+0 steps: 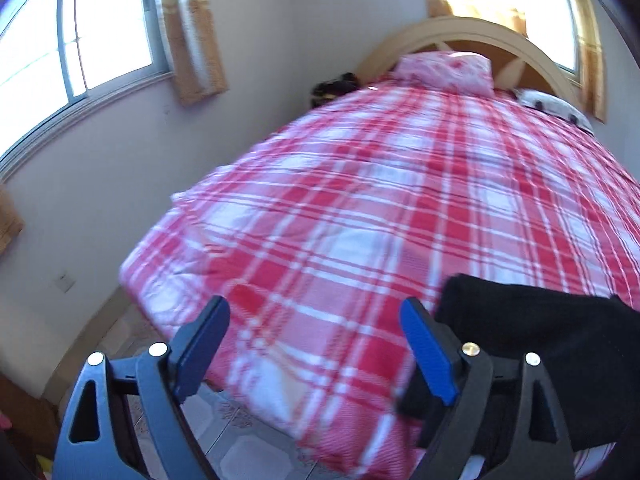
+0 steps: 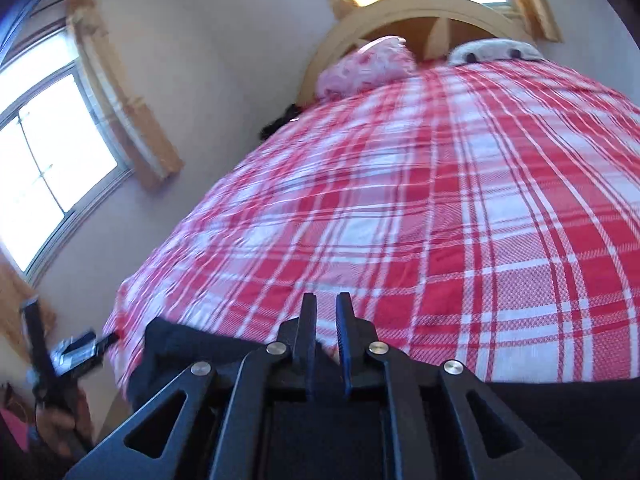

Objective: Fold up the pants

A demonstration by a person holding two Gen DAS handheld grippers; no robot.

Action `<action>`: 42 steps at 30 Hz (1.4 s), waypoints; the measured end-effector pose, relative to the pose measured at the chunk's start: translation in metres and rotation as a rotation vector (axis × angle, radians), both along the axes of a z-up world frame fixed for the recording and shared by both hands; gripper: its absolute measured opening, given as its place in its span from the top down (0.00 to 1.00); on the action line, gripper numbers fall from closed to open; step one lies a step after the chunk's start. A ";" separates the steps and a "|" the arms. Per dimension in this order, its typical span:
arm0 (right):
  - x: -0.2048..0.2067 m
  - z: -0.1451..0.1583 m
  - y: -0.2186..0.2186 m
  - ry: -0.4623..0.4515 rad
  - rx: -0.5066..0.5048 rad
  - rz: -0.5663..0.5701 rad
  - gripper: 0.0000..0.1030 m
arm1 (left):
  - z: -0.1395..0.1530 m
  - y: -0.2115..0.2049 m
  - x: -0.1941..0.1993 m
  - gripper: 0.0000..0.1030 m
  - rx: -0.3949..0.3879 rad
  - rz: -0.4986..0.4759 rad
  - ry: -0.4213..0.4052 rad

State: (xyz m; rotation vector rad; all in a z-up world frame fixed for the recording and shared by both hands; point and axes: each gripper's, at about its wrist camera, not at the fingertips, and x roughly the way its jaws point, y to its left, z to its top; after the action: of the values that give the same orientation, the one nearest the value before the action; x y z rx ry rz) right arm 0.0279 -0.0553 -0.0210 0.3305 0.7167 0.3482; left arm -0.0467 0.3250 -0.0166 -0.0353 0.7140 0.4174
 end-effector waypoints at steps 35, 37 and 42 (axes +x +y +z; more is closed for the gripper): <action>-0.082 -0.024 0.020 0.099 -0.016 0.148 0.90 | -0.055 -0.044 -0.024 0.64 -0.439 -0.147 0.105; -0.081 -0.027 0.022 0.113 -0.011 0.159 0.90 | -0.060 -0.043 -0.025 0.57 -0.467 -0.131 0.118; -0.080 -0.031 0.025 0.129 -0.002 0.166 0.89 | -0.057 -0.051 -0.026 0.82 -0.452 -0.157 0.098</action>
State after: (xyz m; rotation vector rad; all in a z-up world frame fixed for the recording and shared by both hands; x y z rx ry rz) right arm -0.0523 -0.0306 -0.0524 0.2937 0.8737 0.4864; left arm -0.0730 0.2744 -0.0736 -0.3844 0.8907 0.1013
